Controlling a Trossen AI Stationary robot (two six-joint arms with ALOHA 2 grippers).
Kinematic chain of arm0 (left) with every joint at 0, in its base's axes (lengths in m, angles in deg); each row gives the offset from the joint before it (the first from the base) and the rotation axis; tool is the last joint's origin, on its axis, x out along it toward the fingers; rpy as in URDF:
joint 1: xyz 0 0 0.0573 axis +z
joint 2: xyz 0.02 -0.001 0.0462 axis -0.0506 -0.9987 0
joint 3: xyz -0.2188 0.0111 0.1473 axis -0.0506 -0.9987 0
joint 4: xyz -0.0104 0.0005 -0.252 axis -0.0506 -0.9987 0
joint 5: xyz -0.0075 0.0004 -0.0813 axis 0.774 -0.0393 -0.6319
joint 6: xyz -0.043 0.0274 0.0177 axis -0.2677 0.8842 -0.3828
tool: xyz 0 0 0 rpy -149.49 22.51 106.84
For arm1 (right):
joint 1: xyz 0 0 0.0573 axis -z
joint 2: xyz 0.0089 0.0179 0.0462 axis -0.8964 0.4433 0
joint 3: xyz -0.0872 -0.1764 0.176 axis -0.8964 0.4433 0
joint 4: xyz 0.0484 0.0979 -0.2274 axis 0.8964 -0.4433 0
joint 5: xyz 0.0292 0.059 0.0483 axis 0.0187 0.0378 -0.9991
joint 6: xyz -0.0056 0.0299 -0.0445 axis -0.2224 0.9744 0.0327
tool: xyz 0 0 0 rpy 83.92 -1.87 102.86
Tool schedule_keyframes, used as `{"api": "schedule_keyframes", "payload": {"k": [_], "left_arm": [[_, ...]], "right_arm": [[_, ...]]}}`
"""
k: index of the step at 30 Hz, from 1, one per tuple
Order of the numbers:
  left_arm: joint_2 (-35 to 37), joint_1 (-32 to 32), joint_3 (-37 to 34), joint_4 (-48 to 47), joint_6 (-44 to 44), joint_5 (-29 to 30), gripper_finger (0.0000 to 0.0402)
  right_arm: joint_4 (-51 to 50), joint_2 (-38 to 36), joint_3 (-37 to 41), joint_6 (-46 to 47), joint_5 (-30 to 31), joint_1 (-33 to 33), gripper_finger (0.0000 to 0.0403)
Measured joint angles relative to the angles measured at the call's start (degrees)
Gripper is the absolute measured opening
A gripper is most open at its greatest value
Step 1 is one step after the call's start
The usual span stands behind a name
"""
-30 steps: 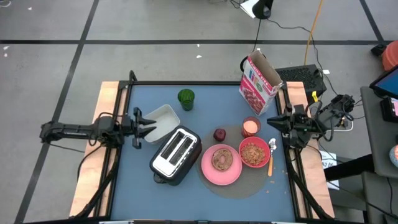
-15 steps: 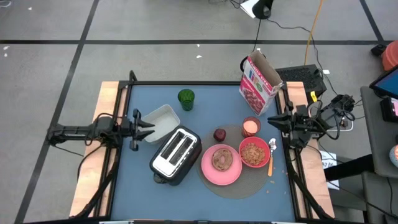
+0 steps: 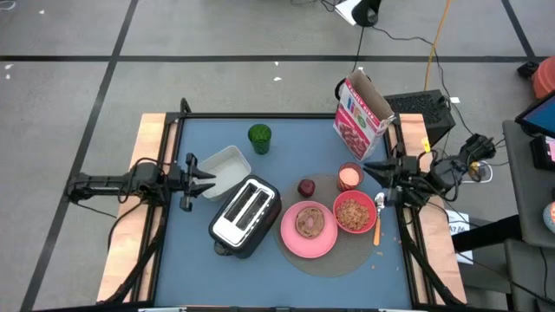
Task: Arrange a breakfast setting
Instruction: Return to Home Position
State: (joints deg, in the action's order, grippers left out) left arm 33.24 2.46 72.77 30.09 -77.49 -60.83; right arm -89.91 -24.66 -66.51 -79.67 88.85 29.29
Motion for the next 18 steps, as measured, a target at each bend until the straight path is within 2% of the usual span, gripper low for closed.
{"api": "schedule_keyframes", "payload": {"k": [11,18], "left_arm": [[0.00,0.00,0.03,0.07,0.31,0.04,0.0124],[-0.02,0.00,0.03,0.07,0.46,0.44,0.0124]], "right_arm": [[20.51,1.33,12.74,-6.67,-0.30,6.37,0.0055],[44.56,2.26,23.44,-15.16,-1.87,11.50,0.0055]]}}
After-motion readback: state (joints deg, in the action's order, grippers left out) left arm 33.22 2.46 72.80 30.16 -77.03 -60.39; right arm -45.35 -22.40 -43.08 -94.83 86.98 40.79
